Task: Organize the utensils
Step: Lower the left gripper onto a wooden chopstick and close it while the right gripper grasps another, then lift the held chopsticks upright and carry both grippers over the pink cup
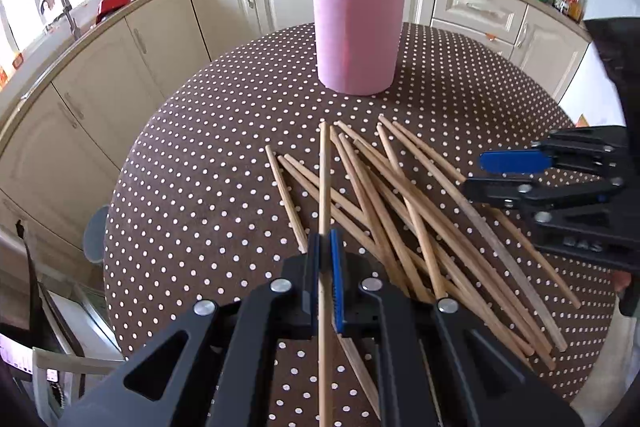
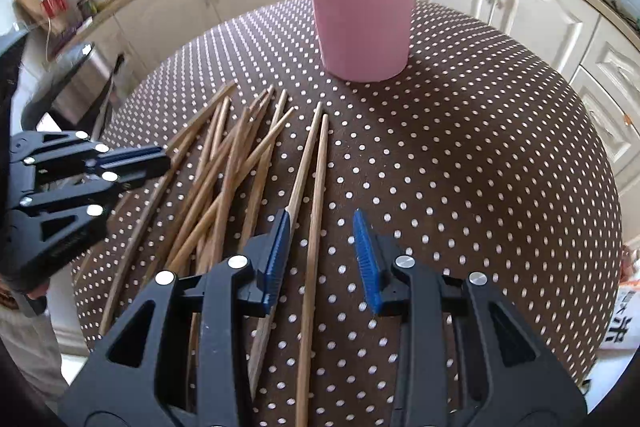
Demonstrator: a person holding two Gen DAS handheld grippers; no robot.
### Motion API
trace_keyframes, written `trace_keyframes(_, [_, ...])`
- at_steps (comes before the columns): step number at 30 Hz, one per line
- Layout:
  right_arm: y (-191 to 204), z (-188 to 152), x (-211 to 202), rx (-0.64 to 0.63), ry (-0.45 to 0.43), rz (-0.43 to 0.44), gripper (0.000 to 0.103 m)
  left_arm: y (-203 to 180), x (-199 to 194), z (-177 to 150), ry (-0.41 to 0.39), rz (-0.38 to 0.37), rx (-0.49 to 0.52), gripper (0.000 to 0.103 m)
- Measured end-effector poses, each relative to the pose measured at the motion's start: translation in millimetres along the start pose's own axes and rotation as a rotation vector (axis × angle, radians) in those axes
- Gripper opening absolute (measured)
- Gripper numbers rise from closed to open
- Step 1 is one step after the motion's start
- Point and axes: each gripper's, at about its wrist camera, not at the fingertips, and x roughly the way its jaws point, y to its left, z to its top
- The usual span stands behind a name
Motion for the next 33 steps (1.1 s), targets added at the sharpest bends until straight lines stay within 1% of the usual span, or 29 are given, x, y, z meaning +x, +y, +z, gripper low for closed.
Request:
trace_keyframes(1, [-1, 5, 5, -0.007, 0.023, -0.004, 0.030, 2, -1, 2, 0.002, -0.021, -0.012, 0.006])
trace_keyframes(3, [-3, 13, 11, -0.009, 0.066, 0.015, 0.028, 6, -4, 5, 0.001, -0.046, -0.020, 0.006])
trace_keyframes(4, [-3, 19, 14, -0.014, 0.088, 0.022, 0.024, 5, -5, 4, 0.000, -0.051, -0.020, 0.006])
trace_keyframes(6, [-3, 30, 20, -0.031, 0.130, 0.012, 0.021, 6, -7, 8, 0.004, -0.047, -0.008, 0.006])
trace_keyframes(8, [-2, 42, 31, -0.051, 0.203, 0.017, 0.016, 6, -9, 13, 0.010, -0.050, -0.001, 0.006])
trace_keyframes(10, [3, 52, 38, -0.083, 0.250, -0.004, 0.015, 9, -10, 18, 0.018, -0.053, -0.004, 0.006])
trace_keyframes(11, [5, 57, 41, -0.100, 0.272, -0.016, 0.012, 9, -10, 20, 0.019, -0.059, -0.006, 0.006])
trace_keyframes(15, [16, 68, 53, -0.121, 0.300, -0.053, 0.007, 10, -10, 28, 0.027, -0.103, -0.026, 0.006])
trace_keyframes(18, [18, 73, 54, -0.105, 0.270, -0.046, 0.006, 10, -13, 32, 0.020, -0.107, -0.032, 0.006])
trace_keyframes(19, [12, 74, 47, -0.083, 0.249, -0.032, 0.006, 8, -16, 33, 0.013, -0.104, -0.032, 0.006])
trace_keyframes(21, [9, 73, 34, -0.058, 0.209, 0.001, 0.006, 6, -25, 37, -0.008, -0.123, -0.032, 0.006])
trace_keyframes(24, [8, 75, 11, -0.047, 0.142, 0.022, 0.006, 5, -38, 41, -0.029, -0.118, -0.027, 0.006])
trace_keyframes(28, [13, 81, -31, -0.039, 0.027, 0.074, 0.006, 2, -64, 51, -0.081, -0.158, -0.038, 0.006])
trace_keyframes(33, [23, 86, -80, -0.060, -0.107, 0.088, 0.006, -1, -94, 66, -0.156, -0.143, -0.034, 0.006])
